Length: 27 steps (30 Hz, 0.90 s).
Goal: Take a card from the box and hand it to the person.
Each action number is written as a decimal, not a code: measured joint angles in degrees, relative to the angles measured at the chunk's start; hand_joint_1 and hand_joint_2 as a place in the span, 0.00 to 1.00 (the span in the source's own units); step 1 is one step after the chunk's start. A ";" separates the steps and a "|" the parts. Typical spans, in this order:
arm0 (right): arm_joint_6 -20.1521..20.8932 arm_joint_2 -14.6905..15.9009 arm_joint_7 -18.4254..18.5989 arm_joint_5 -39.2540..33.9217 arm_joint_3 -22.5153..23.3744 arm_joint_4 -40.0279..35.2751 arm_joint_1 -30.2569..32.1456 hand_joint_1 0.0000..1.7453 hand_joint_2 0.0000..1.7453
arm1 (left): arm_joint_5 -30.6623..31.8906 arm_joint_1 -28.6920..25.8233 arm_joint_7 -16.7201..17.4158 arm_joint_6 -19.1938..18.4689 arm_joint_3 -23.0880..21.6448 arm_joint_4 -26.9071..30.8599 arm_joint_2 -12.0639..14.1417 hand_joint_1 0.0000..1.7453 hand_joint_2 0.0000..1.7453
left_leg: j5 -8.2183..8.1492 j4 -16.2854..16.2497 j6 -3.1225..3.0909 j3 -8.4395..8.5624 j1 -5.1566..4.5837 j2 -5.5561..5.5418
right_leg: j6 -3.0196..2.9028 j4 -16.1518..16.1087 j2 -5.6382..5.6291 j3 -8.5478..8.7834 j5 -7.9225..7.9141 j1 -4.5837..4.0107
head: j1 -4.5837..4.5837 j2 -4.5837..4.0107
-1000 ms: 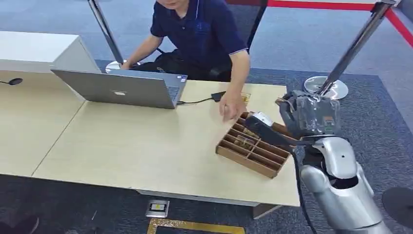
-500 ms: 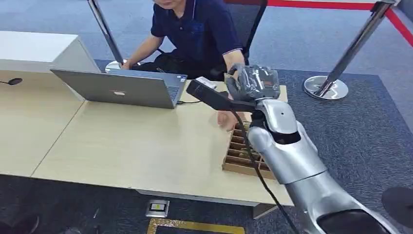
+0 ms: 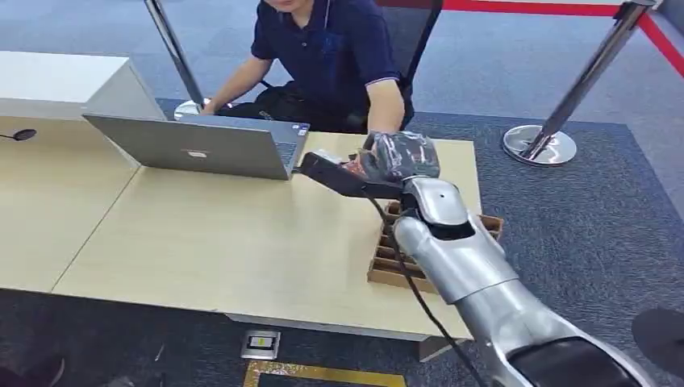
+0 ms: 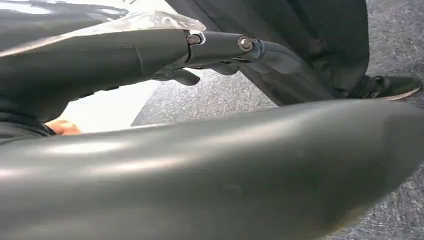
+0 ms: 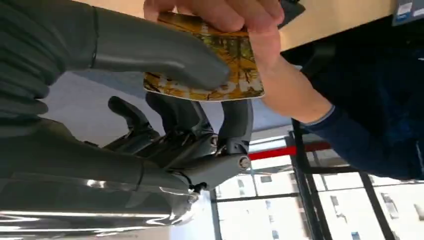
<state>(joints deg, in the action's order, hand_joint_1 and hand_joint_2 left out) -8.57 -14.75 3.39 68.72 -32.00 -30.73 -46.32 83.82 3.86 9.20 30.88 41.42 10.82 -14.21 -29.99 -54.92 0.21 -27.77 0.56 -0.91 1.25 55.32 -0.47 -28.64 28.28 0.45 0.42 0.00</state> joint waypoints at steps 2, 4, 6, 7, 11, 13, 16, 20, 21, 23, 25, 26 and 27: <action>-0.02 -0.04 0.00 -0.02 0.00 0.52 -0.21 0.83 1.00 | 0.00 0.02 0.00 0.02 0.00 0.00 0.00 0.00 0.00 | 0.00 0.00 0.00 0.00 0.00 0.00 | 0.00 0.00 0.00 0.00 0.00 0.00 | -0.02 0.00; -0.04 -0.09 0.00 -0.02 0.00 0.98 -0.43 0.82 1.00 | -0.02 0.00 0.00 0.04 0.00 0.00 0.00 0.00 0.00 | 0.00 0.00 0.00 0.00 0.00 0.00 | 0.00 0.00 0.00 0.01 0.00 0.00 | 0.00 0.00; -0.11 -0.22 0.00 -0.04 0.00 1.37 -0.60 0.79 1.00 | -0.02 0.01 0.00 0.09 0.00 0.00 0.00 0.00 0.00 | 0.00 -0.01 0.00 0.00 0.00 0.00 | 0.00 0.00 0.00 0.01 0.00 0.00 | 0.00 0.00; -0.11 -0.28 0.00 -0.04 0.00 1.55 -0.69 0.74 1.00 | -0.02 0.01 0.00 0.13 0.00 0.00 0.00 0.00 0.00 | 0.00 0.00 0.00 0.00 0.00 0.00 | 0.00 -0.01 0.00 0.01 0.00 0.00 | -0.02 0.00; -0.13 -0.50 -0.31 -0.02 0.00 2.21 -0.79 0.00 0.00 | -0.15 0.01 0.00 0.20 0.02 0.00 0.00 0.00 0.00 | 0.00 -0.01 0.00 0.00 -0.01 0.00 | 0.00 -0.01 0.00 0.01 0.00 0.00 | 0.00 0.00; -0.44 -0.61 -0.48 0.02 0.00 2.56 -0.80 0.00 0.00 | -0.24 0.00 0.00 0.31 0.02 0.00 0.00 0.00 0.00 | 0.00 0.00 0.00 0.00 -0.01 0.00 | 0.00 -0.01 0.00 0.01 0.00 0.00 | -0.02 0.00; -1.12 -0.85 -0.50 0.07 0.00 2.86 -0.80 0.00 0.00 | -0.46 0.02 0.00 0.31 0.02 0.00 0.00 0.00 0.00 | 0.00 0.00 0.00 0.00 0.00 0.00 | 0.00 0.00 0.00 0.00 0.00 0.00 | 0.00 0.00; -3.38 -0.90 -0.50 0.02 0.00 2.95 -0.78 0.00 0.00 | -0.66 0.01 0.00 0.48 0.02 0.00 0.00 0.00 0.00 | 0.00 0.00 0.00 0.00 0.00 0.00 | 0.00 0.00 0.00 0.00 0.00 0.00 | -0.02 0.00; -4.02 -0.87 -0.52 0.02 0.00 2.93 -0.77 0.00 0.00 | -0.70 0.01 0.00 0.50 0.02 0.00 0.00 0.00 0.00 | 0.00 0.00 0.00 0.00 0.00 0.00 | 0.00 0.00 0.00 0.00 0.00 0.00 | 0.00 0.00; -6.32 -0.72 -0.59 0.09 -0.02 2.44 -0.43 0.00 0.00 | -1.12 0.01 0.00 0.66 0.07 0.00 0.00 0.00 0.00 | 0.00 0.00 0.00 0.01 0.00 0.00 | 0.00 -0.01 0.00 0.00 0.00 0.00 | 0.00 0.00; -9.54 -0.26 -0.55 0.53 0.00 0.54 0.63 0.00 0.00 | -1.51 -0.03 0.00 0.83 0.09 0.00 0.00 0.00 0.00 | 0.00 -0.01 0.00 0.02 0.00 0.00 | 0.00 -0.02 0.00 -0.01 0.00 0.00 | 0.00 0.00; -10.98 0.24 -0.24 1.15 0.11 -1.21 1.69 0.00 0.00 | -1.68 -0.02 0.00 0.87 0.09 0.00 0.00 0.00 0.00 | 0.00 -0.01 0.00 0.01 0.00 0.00 | 0.00 -0.04 0.00 0.00 0.00 0.00 | 0.00 0.00; -12.31 0.90 0.18 1.95 0.26 -3.62 3.26 0.00 0.00 | -1.92 -0.05 0.00 0.94 0.09 0.00 0.00 0.00 0.00 | 0.00 -0.01 0.00 0.00 0.00 -0.02 | 0.00 -0.05 0.00 0.01 0.00 -0.01 | -0.04 0.00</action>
<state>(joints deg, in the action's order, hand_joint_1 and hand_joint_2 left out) -20.88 -13.85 3.56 70.67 -31.74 -34.35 -43.05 81.90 3.81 9.20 31.82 41.51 10.82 -14.21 -29.99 -54.92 0.21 -27.77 0.55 -0.93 1.25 55.27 -0.47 -28.63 28.28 0.44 0.37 0.00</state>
